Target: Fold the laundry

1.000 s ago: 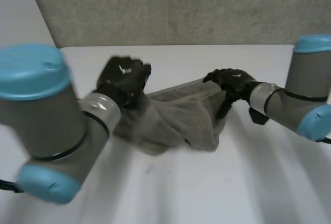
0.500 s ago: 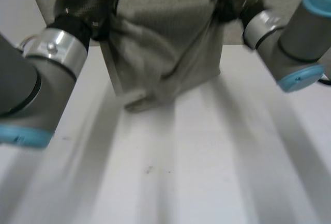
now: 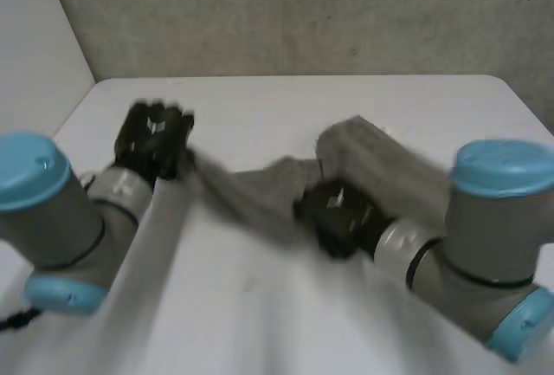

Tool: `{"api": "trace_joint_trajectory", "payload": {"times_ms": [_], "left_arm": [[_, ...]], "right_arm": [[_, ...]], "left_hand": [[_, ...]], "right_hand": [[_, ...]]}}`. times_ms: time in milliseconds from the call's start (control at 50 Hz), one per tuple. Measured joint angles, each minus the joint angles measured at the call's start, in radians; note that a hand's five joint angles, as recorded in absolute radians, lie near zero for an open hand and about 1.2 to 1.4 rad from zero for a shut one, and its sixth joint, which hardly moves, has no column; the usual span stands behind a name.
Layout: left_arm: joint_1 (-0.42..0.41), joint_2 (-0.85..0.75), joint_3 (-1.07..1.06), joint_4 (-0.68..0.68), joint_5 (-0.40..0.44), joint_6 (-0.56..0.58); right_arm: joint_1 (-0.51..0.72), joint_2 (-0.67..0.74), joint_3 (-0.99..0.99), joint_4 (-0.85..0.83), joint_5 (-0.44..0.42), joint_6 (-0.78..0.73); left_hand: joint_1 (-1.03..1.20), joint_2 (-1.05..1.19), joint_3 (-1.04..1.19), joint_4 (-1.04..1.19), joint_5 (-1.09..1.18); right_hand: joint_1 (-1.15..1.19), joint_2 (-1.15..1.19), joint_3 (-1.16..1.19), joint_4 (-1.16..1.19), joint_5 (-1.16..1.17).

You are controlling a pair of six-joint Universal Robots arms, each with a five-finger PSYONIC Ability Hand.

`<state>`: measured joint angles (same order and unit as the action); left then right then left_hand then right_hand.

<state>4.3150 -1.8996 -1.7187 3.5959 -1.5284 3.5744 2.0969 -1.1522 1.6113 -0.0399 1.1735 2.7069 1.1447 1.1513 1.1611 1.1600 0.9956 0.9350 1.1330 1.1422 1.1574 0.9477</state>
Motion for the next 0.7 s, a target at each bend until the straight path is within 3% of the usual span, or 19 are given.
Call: {"api": "trace_joint_trajectory", "payload": {"times_ms": [40,60,80,100,140,180,300,480,640,700], "left_arm": [[0.02,0.005,-0.055,-0.005,0.0,0.001],[0.032,0.009,-0.084,-0.011,0.0,0.001],[0.038,0.013,-0.098,-0.016,0.0,0.001],[0.053,0.027,-0.132,-0.032,0.0,0.002],[0.058,0.035,-0.144,-0.041,0.0,0.001],[0.068,0.071,-0.162,-0.078,0.001,0.001],[0.062,0.163,-0.14,-0.175,0.013,-0.003],[-0.014,0.241,-0.035,-0.212,0.079,-0.054],[-0.081,0.153,0.054,-0.216,0.092,-0.131],[-0.112,0.024,0.123,-0.254,0.086,-0.151]], "right_arm": [[0.017,0.034,-0.01,0.072,-0.004,-0.024],[0.025,0.052,-0.019,0.111,-0.005,-0.033],[0.029,0.06,-0.026,0.131,-0.005,-0.036],[0.034,0.072,-0.042,0.168,-0.005,-0.037],[0.035,0.073,-0.05,0.182,-0.004,-0.032],[0.034,0.061,-0.069,0.196,-0.001,-0.003],[-0.014,-0.003,-0.073,0.161,0.014,0.097],[-0.168,-0.104,0.006,0.081,0.041,0.162],[-0.246,-0.13,0.071,0.066,0.032,0.153],[-0.268,-0.129,0.106,0.064,0.026,0.143]], "left_hand": [[-0.014,-0.042,-0.052,-0.052,-0.045],[-0.152,-0.148,-0.157,-0.157,-0.169],[-0.175,-0.156,-0.166,-0.165,-0.178],[-0.29,-0.287,-0.296,-0.296,-0.306],[-0.391,-0.382,-0.391,-0.391,-0.402],[-0.561,-0.578,-0.588,-0.588,-0.586],[-0.89,-0.899,-0.906,-0.906,-0.915],[-0.928,-0.944,-0.951,-0.951,-0.956],[-0.927,-0.938,-0.948,-0.949,-0.954],[-0.867,-0.873,-0.883,-0.881,-0.891]], "right_hand": [[-0.042,-0.074,-0.068,-0.08,-0.06],[-0.175,-0.245,-0.232,-0.244,-0.204],[-0.175,-0.245,-0.232,-0.244,-0.204],[-0.52,-0.652,-0.659,-0.661,-0.62],[-0.52,-0.652,-0.659,-0.661,-0.62],[-0.666,-0.818,-0.845,-0.863,-0.829],[-0.719,-0.895,-0.92,-0.917,-0.89],[-0.719,-0.895,-0.92,-0.917,-0.89],[-0.719,-0.895,-0.92,-0.917,-0.89],[-0.719,-0.895,-0.92,-0.917,-0.89]]}}
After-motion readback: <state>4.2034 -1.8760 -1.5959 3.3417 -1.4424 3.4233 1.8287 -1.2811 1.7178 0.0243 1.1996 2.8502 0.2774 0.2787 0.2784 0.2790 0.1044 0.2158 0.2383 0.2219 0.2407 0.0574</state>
